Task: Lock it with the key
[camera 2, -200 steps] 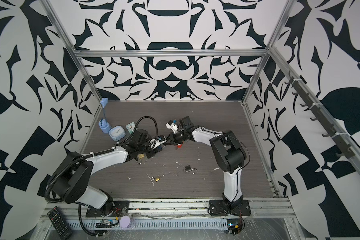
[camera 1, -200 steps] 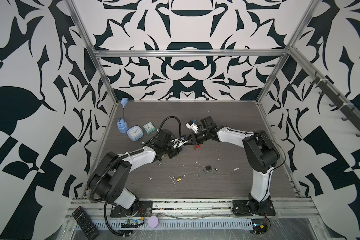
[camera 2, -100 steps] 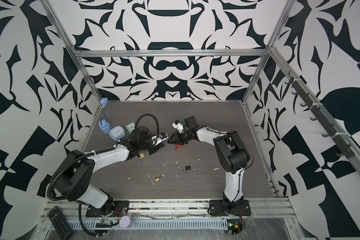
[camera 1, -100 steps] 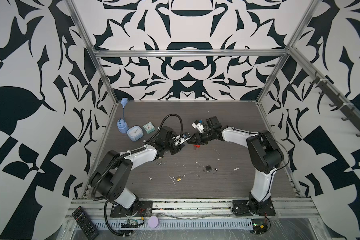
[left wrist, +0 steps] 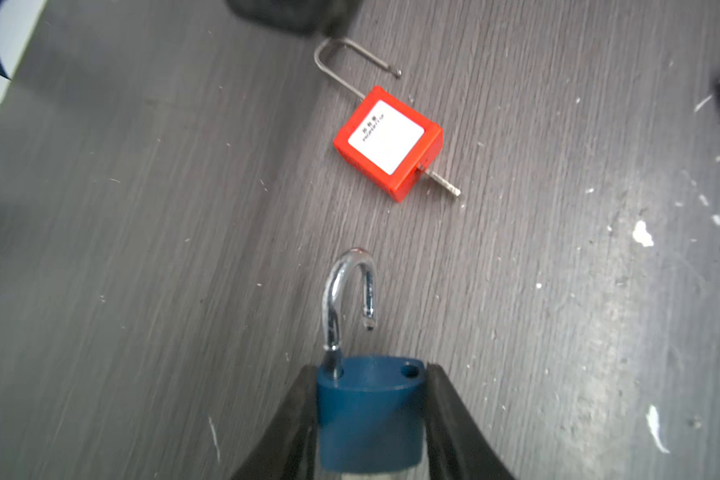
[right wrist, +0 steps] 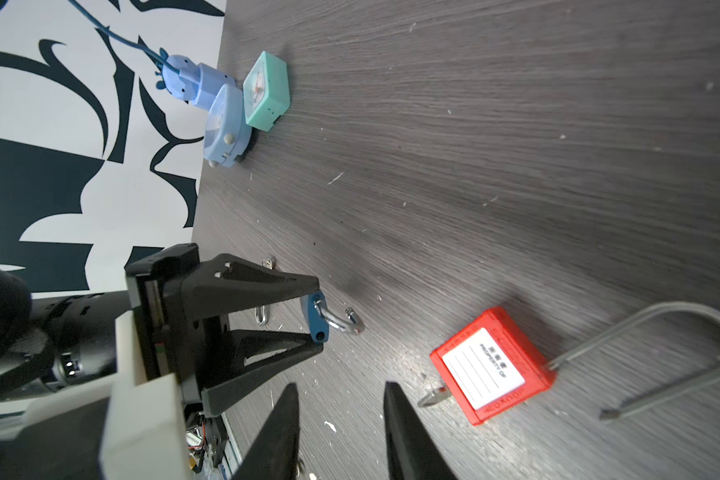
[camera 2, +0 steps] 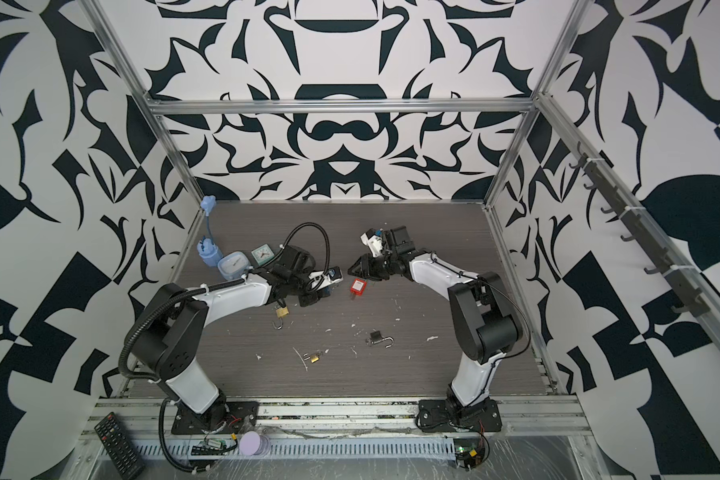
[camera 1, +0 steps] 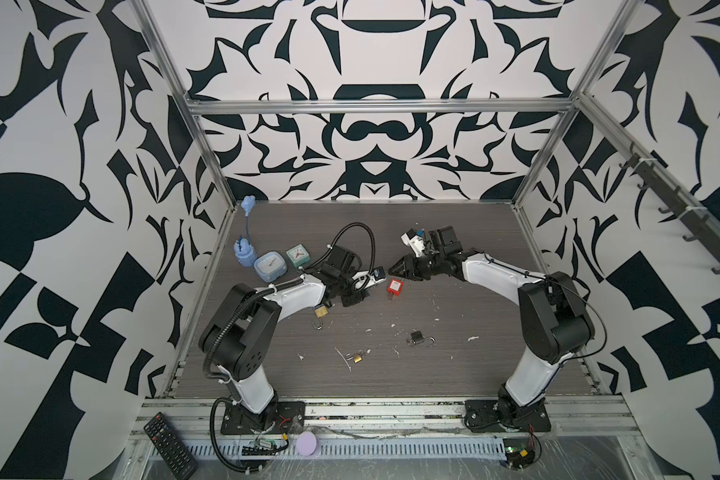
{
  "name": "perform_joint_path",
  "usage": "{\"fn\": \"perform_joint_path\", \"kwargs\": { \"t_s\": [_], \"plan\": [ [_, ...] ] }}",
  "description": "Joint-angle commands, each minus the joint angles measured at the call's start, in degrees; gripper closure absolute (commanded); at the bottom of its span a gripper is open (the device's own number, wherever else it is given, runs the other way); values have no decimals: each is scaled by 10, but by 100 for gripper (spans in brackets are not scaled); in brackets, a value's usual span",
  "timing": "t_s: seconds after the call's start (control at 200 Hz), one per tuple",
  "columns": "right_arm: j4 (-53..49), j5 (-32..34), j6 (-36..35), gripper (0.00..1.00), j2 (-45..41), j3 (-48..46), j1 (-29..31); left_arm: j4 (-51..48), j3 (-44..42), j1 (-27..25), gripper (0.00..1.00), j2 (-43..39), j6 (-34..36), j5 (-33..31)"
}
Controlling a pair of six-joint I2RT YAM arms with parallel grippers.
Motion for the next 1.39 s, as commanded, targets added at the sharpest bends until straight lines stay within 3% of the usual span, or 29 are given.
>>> {"fn": "perform_joint_path", "kwargs": {
  "t_s": [0.0, 0.23, 0.39, 0.595, 0.685, 0.745, 1.165, 1.39],
  "plan": [
    [14, 21, 9, 64, -22, -12, -14, -50, 34, -1, 80, 25, 27, -12],
    [18, 27, 7, 64, -26, -21, -24, -79, 76, -3, 76, 71, 43, -60],
    [19, 28, 6, 63, -29, -24, -25, -97, 92, -2, 74, 91, 42, -60],
    [20, 31, 3, 61, -36, -28, -24, -135, 113, 0, 57, 95, 23, -26],
    [20, 31, 1, 60, -42, -30, -24, -168, 131, 8, 54, 101, 20, -9],
    [20, 32, -1, 60, -47, -33, -24, -183, 141, 12, 43, 103, 17, -4],
    [30, 31, -4, 59, -66, -50, -27, -263, 153, 24, 41, 87, 48, 2],
    [37, 26, -2, 59, -62, -54, -27, -246, 159, 27, 40, 99, 36, -4]
  ]
}}
